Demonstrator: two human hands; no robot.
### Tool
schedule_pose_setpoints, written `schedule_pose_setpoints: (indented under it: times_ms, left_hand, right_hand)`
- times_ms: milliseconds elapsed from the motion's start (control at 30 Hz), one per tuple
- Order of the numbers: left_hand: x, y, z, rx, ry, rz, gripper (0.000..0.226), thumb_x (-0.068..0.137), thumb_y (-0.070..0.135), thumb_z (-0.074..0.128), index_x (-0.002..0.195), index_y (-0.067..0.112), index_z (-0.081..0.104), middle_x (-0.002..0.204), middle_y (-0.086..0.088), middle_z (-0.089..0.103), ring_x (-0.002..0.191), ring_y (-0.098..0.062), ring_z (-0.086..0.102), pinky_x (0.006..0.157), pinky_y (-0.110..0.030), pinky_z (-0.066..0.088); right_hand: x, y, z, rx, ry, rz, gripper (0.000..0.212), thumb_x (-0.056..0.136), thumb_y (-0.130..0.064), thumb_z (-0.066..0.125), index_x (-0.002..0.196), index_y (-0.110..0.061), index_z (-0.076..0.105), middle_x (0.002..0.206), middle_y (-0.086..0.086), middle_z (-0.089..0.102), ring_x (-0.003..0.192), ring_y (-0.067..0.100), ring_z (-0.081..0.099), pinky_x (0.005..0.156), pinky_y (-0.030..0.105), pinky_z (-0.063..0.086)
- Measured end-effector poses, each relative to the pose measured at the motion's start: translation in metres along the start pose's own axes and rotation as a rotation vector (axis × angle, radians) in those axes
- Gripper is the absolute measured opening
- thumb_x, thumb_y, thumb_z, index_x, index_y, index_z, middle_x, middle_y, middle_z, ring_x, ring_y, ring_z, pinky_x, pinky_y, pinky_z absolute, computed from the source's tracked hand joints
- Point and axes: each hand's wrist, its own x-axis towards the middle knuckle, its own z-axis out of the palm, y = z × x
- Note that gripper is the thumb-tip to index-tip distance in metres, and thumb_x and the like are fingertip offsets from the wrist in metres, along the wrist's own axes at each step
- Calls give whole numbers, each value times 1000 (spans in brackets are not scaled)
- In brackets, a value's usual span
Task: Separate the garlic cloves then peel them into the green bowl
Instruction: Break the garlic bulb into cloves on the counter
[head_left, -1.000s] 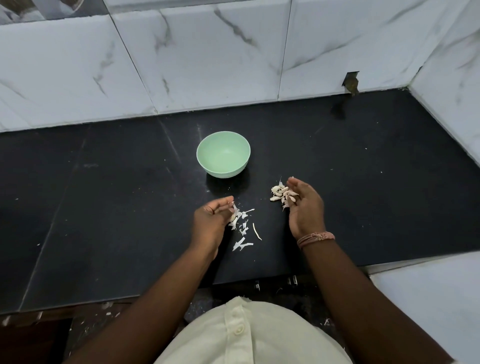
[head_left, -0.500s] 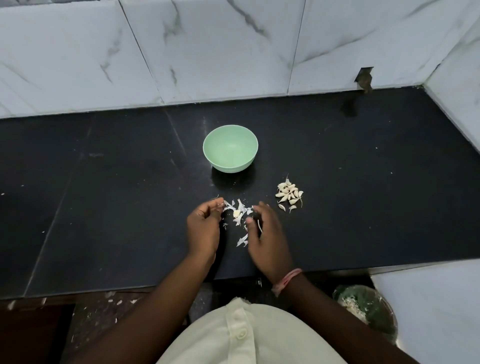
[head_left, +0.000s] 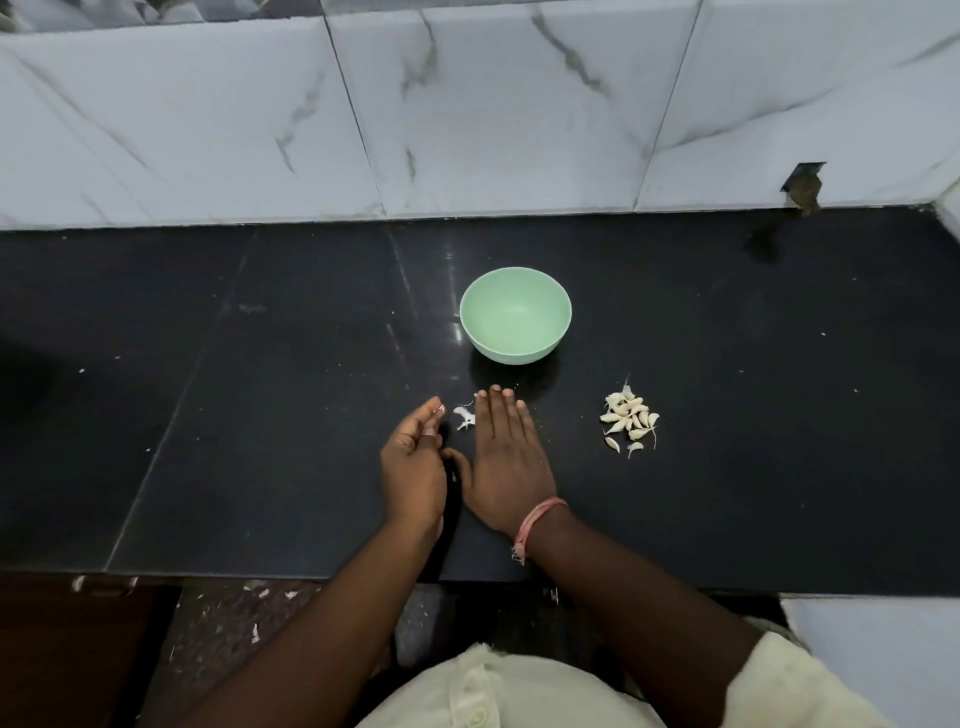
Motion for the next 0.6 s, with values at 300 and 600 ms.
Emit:
schedule_pose_setpoints:
  times_ms: [300, 600]
  left_hand:
    - [7, 5, -11, -128, 113, -123, 34, 98, -8, 49, 121, 6, 70, 116, -8, 73, 111, -18, 69, 98, -29, 53]
    - [-9, 27, -4, -106, 124, -117, 6, 90, 3, 72, 95, 3, 75, 80, -8, 74, 74, -14, 69, 71, -24, 60]
  right_hand:
    - [1, -5, -3, 132, -111, -336, 63, 102, -38, 25, 155, -5, 37, 165, 14, 31, 155, 25, 24, 129, 34, 6]
    - [14, -6, -60, 926, 101, 292, 11, 92, -20, 74, 83, -13, 75, 79, -3, 75, 75, 6, 69, 72, 29, 55]
